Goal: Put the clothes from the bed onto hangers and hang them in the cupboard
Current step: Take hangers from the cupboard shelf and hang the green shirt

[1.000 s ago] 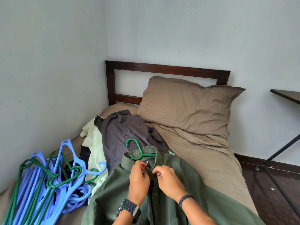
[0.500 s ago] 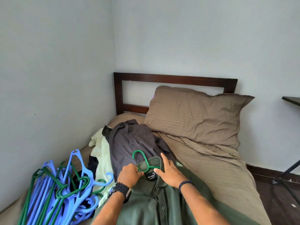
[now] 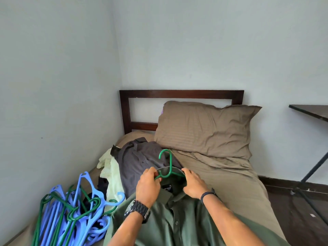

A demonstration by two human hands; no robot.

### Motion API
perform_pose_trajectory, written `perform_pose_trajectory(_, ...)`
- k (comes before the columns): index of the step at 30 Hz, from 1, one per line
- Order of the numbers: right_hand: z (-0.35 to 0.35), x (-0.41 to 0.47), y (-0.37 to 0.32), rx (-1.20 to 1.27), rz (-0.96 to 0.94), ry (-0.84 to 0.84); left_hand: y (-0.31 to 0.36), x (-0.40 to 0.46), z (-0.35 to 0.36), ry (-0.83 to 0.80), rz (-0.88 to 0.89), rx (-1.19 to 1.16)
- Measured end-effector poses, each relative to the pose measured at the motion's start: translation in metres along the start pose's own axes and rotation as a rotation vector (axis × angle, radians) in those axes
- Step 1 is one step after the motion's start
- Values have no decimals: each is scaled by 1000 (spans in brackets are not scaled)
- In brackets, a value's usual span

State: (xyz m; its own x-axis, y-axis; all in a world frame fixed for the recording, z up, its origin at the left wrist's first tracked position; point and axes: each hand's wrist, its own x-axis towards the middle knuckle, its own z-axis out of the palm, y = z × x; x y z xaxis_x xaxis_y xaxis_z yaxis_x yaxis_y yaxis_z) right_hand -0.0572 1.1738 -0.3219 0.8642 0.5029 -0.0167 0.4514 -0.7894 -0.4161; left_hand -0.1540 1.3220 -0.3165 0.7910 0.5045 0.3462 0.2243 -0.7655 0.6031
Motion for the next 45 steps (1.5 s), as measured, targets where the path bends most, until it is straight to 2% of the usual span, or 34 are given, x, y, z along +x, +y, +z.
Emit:
perform_pose_trajectory(9, -89, -63, 19, 28, -23, 156, 66, -33, -43, 145, 343, -62)
perform_pose_trajectory(13, -136, -106, 30, 85, -49, 245, 112, -51, -60, 234, 412, -99)
perform_pose_trajectory(17, -180, -155, 43, 137, -75, 335, 163, -67, -75, 328, 455, -41)
perform_pose_trajectory(24, -273, -239, 68, 437, -206, 379, 251, -90, -105, 460, 534, -66)
perform_pose_trajectory(29, -334, -279, 82, 351, -211, 445, 311, -104, -125, 592, 673, -83)
perform_pose_trajectory(32, -358, -294, 88, 242, -195, 536, 338, -114, -127, 604, 712, -120)
perform_pose_trajectory(35, -367, -296, 100, 125, -145, 634, 358, -115, -115, 551, 718, -134)
perform_pose_trajectory(38, -367, -282, 124, 49, -123, 646, 367, -109, -89, 447, 662, -158)
perform_pose_trajectory(41, -358, -253, 162, -2, -116, 608, 368, -88, -54, 216, 576, -146)
perform_pose_trajectory(45, -335, -210, 204, -196, -130, 602, 364, -46, -9, -111, 473, -139)
